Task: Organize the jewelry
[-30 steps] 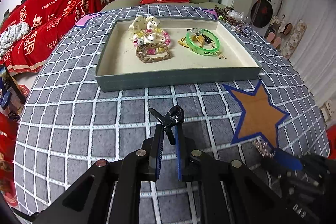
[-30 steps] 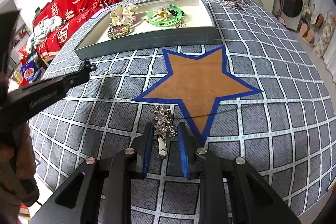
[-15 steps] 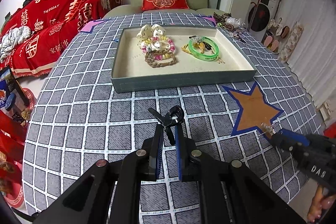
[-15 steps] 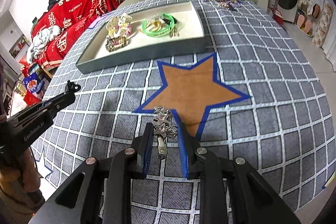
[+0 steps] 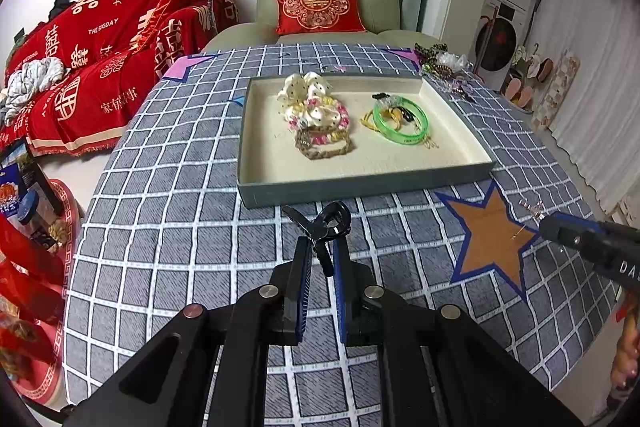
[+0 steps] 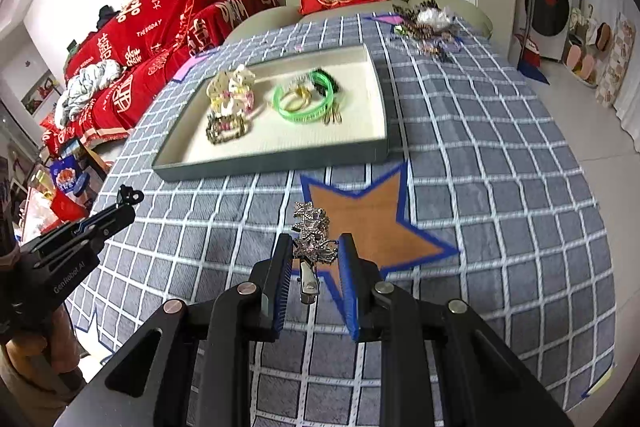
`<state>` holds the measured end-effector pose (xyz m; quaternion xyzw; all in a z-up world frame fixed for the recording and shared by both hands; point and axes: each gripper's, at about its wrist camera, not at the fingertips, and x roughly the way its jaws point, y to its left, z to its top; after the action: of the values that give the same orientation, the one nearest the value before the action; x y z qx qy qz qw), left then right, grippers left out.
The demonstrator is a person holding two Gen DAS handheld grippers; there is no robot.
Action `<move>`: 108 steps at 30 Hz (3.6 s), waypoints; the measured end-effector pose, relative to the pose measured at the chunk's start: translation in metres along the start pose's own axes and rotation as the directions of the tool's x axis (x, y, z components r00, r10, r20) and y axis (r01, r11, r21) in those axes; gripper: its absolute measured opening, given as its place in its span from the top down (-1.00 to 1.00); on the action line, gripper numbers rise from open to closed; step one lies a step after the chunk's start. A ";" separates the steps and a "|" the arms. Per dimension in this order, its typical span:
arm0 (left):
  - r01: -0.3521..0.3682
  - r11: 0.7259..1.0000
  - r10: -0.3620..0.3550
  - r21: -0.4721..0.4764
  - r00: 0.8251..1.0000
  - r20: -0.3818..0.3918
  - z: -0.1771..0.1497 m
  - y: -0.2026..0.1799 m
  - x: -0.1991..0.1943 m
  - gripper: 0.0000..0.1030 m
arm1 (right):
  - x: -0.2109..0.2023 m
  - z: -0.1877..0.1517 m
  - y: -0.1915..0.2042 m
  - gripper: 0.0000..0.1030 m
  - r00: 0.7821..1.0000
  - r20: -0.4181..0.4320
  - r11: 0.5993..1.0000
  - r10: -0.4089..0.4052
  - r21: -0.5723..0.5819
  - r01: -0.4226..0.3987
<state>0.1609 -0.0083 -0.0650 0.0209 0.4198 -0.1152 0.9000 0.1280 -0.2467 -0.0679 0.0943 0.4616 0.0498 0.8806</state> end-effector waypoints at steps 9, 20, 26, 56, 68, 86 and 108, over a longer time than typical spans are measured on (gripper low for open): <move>0.000 1.000 0.000 -0.024 1.000 0.011 0.030 0.012 0.007 0.63 | -0.002 0.041 -0.003 0.51 0.999 0.041 1.000 0.010 -0.021 -0.009; 0.006 1.000 -0.005 -0.028 1.000 0.014 0.060 0.012 0.026 0.63 | 0.018 0.079 -0.006 0.51 0.999 0.042 0.999 0.024 -0.030 -0.023; -0.012 1.000 0.012 -0.004 1.000 -0.002 0.078 0.008 0.050 0.63 | 0.037 0.102 -0.006 0.51 0.999 0.036 0.999 0.022 -0.040 -0.020; -0.112 0.992 0.119 0.064 0.987 -0.104 0.081 0.000 0.142 0.63 | 0.147 0.107 -0.020 0.48 0.992 -0.120 0.998 -0.046 -0.040 0.041; -0.144 0.987 0.150 0.066 0.984 -0.097 0.083 -0.002 0.137 0.62 | 0.141 0.107 -0.016 0.03 0.993 -0.112 0.998 -0.038 -0.047 0.033; -0.150 0.987 0.154 0.060 0.987 -0.055 0.094 -0.006 0.117 -0.38 | 0.101 0.121 -0.010 -0.07 1.000 -0.024 1.000 -0.002 -0.028 0.002; -0.164 0.986 0.166 0.041 0.985 -0.054 0.085 -0.009 0.091 -1.00 | 0.099 0.118 0.003 -0.45 0.996 -0.089 0.998 -0.032 -0.062 0.026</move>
<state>0.2796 -0.0456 -0.0786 0.0751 0.4401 -0.0470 0.8935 0.2817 -0.2406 -0.0812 0.0586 0.5005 0.0552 0.8620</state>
